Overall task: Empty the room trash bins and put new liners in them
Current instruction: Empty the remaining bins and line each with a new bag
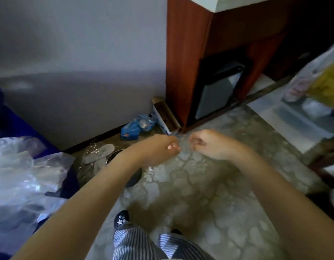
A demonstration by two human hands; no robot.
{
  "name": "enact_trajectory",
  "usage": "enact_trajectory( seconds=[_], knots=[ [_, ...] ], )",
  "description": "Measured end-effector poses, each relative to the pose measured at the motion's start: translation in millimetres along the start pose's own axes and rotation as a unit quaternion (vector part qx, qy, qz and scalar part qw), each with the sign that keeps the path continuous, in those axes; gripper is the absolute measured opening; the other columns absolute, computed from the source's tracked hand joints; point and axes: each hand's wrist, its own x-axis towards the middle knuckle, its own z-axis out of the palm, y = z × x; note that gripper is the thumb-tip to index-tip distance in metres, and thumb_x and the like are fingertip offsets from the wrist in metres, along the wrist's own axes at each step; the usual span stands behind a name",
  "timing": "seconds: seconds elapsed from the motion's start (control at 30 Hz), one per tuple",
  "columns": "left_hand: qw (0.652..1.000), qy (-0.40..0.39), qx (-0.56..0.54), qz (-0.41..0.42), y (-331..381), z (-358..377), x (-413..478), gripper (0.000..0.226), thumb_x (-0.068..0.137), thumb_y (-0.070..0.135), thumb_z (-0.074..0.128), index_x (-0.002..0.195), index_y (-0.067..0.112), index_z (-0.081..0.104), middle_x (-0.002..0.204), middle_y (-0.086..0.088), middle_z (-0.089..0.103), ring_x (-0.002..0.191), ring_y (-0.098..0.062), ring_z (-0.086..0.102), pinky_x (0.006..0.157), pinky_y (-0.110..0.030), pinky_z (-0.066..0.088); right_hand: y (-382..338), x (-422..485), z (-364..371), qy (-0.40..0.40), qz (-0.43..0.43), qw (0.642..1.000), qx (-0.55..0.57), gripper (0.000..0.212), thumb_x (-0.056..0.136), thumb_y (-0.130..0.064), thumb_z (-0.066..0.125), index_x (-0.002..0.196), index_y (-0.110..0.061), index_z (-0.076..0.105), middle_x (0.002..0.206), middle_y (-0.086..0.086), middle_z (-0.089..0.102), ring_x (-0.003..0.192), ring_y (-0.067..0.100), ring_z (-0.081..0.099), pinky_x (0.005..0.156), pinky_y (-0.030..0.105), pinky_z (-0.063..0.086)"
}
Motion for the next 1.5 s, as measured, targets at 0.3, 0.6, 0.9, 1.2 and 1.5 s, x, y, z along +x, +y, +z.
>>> enact_trajectory(
  seconds=[0.3, 0.6, 0.9, 1.2, 1.5],
  knots=[
    [0.981, -0.089, 0.108, 0.131, 131.9, 26.1, 109.1, 0.017, 0.098, 0.033, 0.041, 0.104, 0.023, 0.054, 0.106, 0.005, 0.06, 0.096, -0.013, 0.056, 0.083, -0.029, 0.045, 128.5, -81.4, -36.3, 0.092, 0.15, 0.979, 0.1, 0.018, 0.093, -0.021, 0.053, 0.104, -0.016, 0.067, 0.1, 0.0, 0.063, 0.095, 0.018, 0.059, 0.084, 0.031, 0.047],
    [0.933, -0.192, 0.18, 0.243, 235.0, 59.0, 206.4, 0.031, 0.098, 0.036, 0.042, 0.117, 0.016, 0.057, 0.11, -0.001, 0.062, 0.099, -0.019, 0.058, 0.089, -0.036, 0.049, 228.6, -121.7, -63.1, 0.17, 0.254, 0.938, 0.164, 0.027, 0.096, -0.025, 0.052, 0.12, -0.017, 0.061, 0.115, 0.002, 0.062, 0.102, 0.017, 0.058, 0.084, 0.028, 0.046],
    [0.864, -0.291, 0.197, 0.361, 313.0, 119.5, 307.1, 0.02, 0.099, 0.03, 0.044, 0.096, 0.017, 0.058, 0.081, 0.005, 0.056, 0.074, -0.011, 0.052, 0.065, -0.024, 0.04, 308.2, -162.5, -60.1, 0.249, 0.395, 0.846, 0.259, 0.019, 0.096, -0.022, 0.05, 0.106, -0.014, 0.064, 0.097, 0.0, 0.061, 0.09, 0.016, 0.058, 0.076, 0.029, 0.046],
    [0.773, -0.399, 0.242, 0.43, 391.6, 205.8, 353.9, 0.028, 0.098, 0.032, 0.045, 0.11, 0.012, 0.06, 0.111, -0.001, 0.064, 0.1, -0.012, 0.06, 0.092, -0.033, 0.048, 363.4, -238.2, -23.9, 0.304, 0.496, 0.735, 0.349, 0.023, 0.096, -0.016, 0.052, 0.11, -0.004, 0.064, 0.099, 0.0, 0.056, 0.094, 0.013, 0.052, 0.073, 0.016, 0.035],
    [0.741, -0.413, 0.268, 0.457, 517.4, 328.1, 391.4, 0.031, 0.098, 0.033, 0.043, 0.113, 0.011, 0.06, 0.112, -0.002, 0.064, 0.1, -0.013, 0.06, 0.09, -0.031, 0.049, 480.3, -335.9, -4.0, 0.338, 0.543, 0.655, 0.402, 0.026, 0.097, -0.022, 0.049, 0.115, -0.008, 0.061, 0.106, 0.003, 0.06, 0.096, 0.014, 0.054, 0.083, 0.024, 0.041]
  ],
)
